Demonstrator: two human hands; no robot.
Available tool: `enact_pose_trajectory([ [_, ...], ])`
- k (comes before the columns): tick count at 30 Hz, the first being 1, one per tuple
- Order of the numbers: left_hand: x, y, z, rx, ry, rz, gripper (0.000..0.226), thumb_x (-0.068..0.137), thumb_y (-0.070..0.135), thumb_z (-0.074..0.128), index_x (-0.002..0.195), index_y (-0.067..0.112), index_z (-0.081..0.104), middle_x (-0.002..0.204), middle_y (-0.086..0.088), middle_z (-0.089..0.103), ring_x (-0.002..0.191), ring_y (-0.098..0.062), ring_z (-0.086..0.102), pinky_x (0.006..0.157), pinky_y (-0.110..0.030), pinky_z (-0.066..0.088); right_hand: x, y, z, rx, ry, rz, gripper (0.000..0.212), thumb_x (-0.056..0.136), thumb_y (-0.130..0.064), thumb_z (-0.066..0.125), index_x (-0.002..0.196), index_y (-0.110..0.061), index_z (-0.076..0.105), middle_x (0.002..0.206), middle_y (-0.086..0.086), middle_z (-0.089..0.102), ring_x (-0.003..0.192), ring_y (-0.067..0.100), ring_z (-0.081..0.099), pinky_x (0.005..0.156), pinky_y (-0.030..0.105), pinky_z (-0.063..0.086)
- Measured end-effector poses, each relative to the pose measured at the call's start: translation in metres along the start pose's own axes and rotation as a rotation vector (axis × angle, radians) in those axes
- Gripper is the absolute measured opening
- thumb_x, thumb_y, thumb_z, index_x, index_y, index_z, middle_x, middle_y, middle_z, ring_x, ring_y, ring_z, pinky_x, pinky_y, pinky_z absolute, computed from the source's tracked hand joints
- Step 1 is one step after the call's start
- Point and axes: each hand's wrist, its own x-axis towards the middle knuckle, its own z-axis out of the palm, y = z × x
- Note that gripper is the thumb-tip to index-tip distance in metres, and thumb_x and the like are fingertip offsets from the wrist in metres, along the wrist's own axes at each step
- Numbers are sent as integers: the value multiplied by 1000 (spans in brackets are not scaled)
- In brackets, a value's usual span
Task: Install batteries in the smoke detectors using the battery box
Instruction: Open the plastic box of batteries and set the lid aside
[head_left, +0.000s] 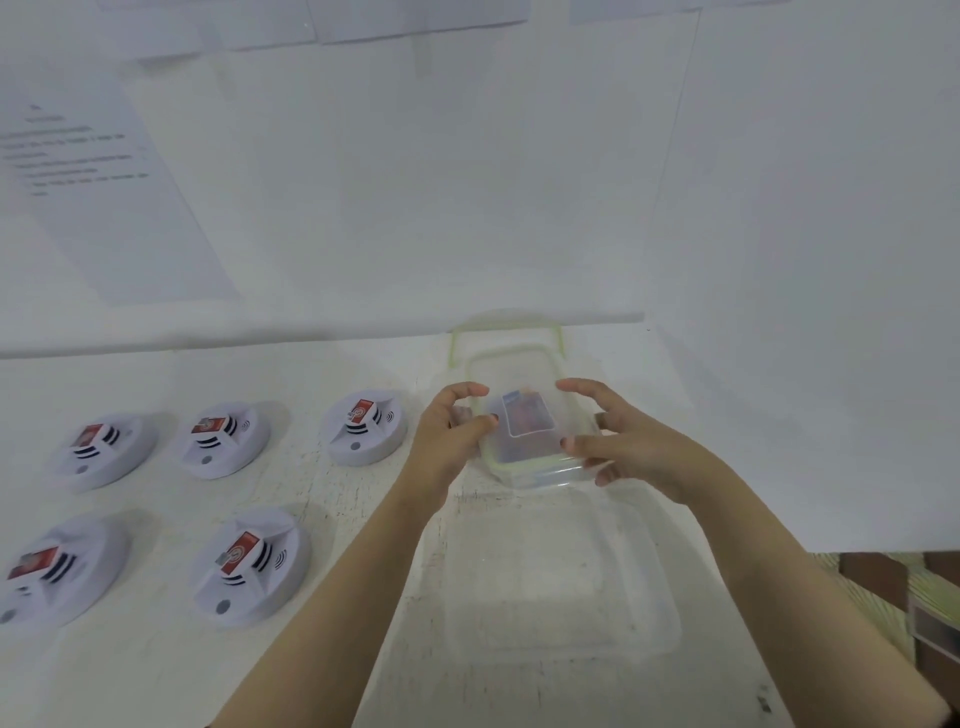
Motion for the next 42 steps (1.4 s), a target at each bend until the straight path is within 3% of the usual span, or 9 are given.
enact_pose_trajectory([
  [4,4,8,-8,52,40,29,31,86,7,64,99,36,60,122,0,53,96,-17,54,88,-30,45,6,-12,-10,-99,-29,-68,52,87,-1,57,120,-41,51,123,-4,50,90,13,55,78,30,47],
  [8,7,22,-24,-8,-23,-8,22,76,20,65,95,29,69,107,-2,66,98,-24,58,93,-39,44,17,-24,-29,-129,41,-65,53,83,7,56,112,-38,59,134,-1,49,111,12,53,85,29,47],
  [15,-7,15,-32,127,-74,-50,20,63,24,68,83,30,70,93,-6,54,84,-24,48,69,-32,44,24,-25,-27,-233,364,235,39,91,-35,61,125,-19,49,84,12,61,54,25,61,50,29,55],
  [20,-18,11,-33,216,-51,-66,15,85,14,70,93,27,69,78,-4,40,66,-15,43,61,-22,44,18,-17,-20,-166,503,134,30,89,-28,62,114,-14,52,80,6,64,58,17,58,55,25,49],
  [25,-19,21,-48,219,-42,-55,23,93,4,54,97,20,69,73,3,50,67,-11,45,61,-19,41,-2,-5,-22,17,432,-43,7,89,-12,60,93,-16,55,71,3,59,64,18,52,69,28,45],
  [30,-15,30,-65,-192,-102,-33,43,76,-19,43,93,8,72,86,-3,72,77,-17,60,64,-17,53,-15,6,-32,383,153,-261,37,80,13,44,97,-11,67,93,6,65,82,19,60,82,32,47],
  [35,-7,43,-67,-357,-198,74,47,59,-18,66,91,13,79,92,-4,75,81,-9,70,72,-15,54,-9,1,-46,393,81,-351,56,60,-33,86,112,-22,70,111,-1,68,100,14,64,89,24,51],
  [38,-1,53,-62,-227,-112,144,32,70,6,77,101,14,73,87,3,74,78,-7,69,70,-16,55,-2,-13,-48,384,221,-380,51,54,-51,84,98,-28,76,82,-10,65,74,4,59,74,19,50],
  [42,23,67,-52,198,124,220,13,95,25,59,90,19,70,95,8,66,67,5,62,56,-18,55,20,-38,-47,281,452,-359,12,79,-37,66,76,-31,76,88,-14,71,77,4,60,70,23,47],
])
